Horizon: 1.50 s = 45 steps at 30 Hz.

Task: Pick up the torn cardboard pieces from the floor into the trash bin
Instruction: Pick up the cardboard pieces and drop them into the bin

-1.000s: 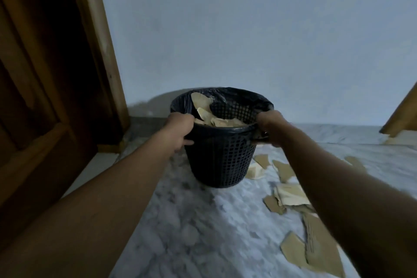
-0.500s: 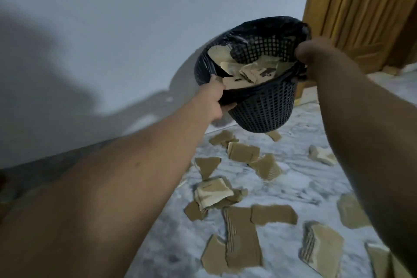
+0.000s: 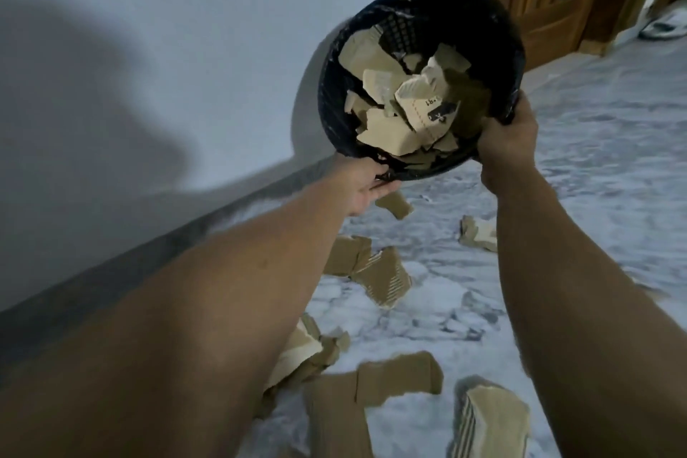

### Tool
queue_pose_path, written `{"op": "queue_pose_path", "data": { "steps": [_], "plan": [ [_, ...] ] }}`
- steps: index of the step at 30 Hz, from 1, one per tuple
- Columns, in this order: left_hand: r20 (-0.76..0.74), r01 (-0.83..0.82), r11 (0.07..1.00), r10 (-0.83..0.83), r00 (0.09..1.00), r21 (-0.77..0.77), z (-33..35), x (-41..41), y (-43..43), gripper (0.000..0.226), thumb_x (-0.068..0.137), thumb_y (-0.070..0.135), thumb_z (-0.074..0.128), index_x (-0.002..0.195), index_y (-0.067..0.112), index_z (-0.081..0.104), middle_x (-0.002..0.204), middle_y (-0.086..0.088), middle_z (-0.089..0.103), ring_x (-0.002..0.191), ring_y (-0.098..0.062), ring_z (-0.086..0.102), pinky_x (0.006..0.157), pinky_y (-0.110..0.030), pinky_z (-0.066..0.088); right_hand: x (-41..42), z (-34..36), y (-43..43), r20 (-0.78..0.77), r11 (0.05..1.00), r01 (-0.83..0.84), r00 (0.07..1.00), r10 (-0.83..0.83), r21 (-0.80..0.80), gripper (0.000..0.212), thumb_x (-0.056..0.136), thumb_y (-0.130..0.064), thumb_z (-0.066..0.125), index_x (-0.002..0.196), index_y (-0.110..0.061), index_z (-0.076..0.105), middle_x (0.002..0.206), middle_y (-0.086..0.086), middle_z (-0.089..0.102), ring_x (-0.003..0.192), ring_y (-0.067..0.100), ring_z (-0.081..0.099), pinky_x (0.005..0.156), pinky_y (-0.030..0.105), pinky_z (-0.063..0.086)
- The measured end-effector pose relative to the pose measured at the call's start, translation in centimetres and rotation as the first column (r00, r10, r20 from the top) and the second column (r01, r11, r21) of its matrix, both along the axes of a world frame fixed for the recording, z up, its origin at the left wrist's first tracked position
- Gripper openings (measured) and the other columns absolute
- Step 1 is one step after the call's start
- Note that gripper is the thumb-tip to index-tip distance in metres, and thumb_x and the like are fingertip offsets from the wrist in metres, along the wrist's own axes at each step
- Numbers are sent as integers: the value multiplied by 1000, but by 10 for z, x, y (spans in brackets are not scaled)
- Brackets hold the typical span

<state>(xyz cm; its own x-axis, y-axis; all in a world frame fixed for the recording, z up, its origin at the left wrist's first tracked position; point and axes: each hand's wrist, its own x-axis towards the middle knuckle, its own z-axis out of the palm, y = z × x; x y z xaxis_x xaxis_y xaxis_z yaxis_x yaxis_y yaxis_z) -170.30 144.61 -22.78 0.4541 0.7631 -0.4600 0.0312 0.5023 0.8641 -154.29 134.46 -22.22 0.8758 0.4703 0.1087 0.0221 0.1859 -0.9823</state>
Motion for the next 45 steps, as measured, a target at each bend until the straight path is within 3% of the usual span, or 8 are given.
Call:
{"op": "queue_pose_path", "data": {
  "steps": [11,22,25,33,36,39,41,45],
  "plan": [
    [-90,121,972,-104,990,204,-39,52,20,29,91,-6,59,107,17,54,112,-13,65,89,-24,63,52,-26,54,35,-62,-38,-314,1000,-5,949,0,-17,40,98,-3,55,135,-16,50,117,4,61,99,27,63,62,39,59],
    [-76,161,964,-148,986,212,-10,81,56,3,95,8,60,94,10,58,101,-8,65,78,-14,62,51,-19,54,31,-32,-28,-240,986,-62,971,23,-156,24,104,-17,47,127,-17,51,115,4,59,108,27,54,91,49,55],
    [-54,158,969,-151,987,190,-2,83,58,2,96,8,59,95,6,58,94,-8,64,74,-14,62,57,-20,57,24,-40,-29,-166,959,-38,986,-10,-282,55,103,-18,49,152,-9,28,146,12,48,126,33,51,106,53,45],
    [-75,141,965,-128,989,221,-9,71,50,38,92,24,67,123,5,54,108,-8,64,84,-21,69,59,-29,60,-15,-110,-66,-133,765,-132,989,61,-630,58,96,-26,61,148,-9,40,125,18,63,104,31,64,88,42,54],
    [-488,482,701,-217,846,525,-54,29,24,65,84,50,68,135,17,45,115,-7,63,95,-25,66,78,-38,59,-47,-131,-95,-172,591,-220,975,138,-776,46,92,-26,68,130,-7,53,86,18,63,71,29,58,58,34,46],
    [-826,958,79,-490,278,276,-90,-38,-23,95,67,65,77,144,24,39,128,-1,56,110,-20,58,93,-34,50,-79,-145,-124,-238,106,-296,896,375,-949,47,86,-33,75,111,6,65,84,19,65,68,28,63,52,31,52],
    [-918,944,-323,-392,-65,71,-112,-85,-54,114,54,72,79,149,32,29,144,2,42,125,-21,48,102,-37,45,-103,-153,-137,-267,-76,-261,849,456,-962,53,80,-39,80,106,7,69,78,15,65,65,23,63,52,26,51],
    [-967,739,-667,-115,-226,-93,-146,-156,-96,139,45,64,88,155,33,8,160,-3,9,143,-28,17,114,-51,24,-146,-177,-162,-99,-57,-82,867,489,-995,86,61,-48,89,130,-12,54,124,12,52,119,31,51,96,39,49]
  ]
}}
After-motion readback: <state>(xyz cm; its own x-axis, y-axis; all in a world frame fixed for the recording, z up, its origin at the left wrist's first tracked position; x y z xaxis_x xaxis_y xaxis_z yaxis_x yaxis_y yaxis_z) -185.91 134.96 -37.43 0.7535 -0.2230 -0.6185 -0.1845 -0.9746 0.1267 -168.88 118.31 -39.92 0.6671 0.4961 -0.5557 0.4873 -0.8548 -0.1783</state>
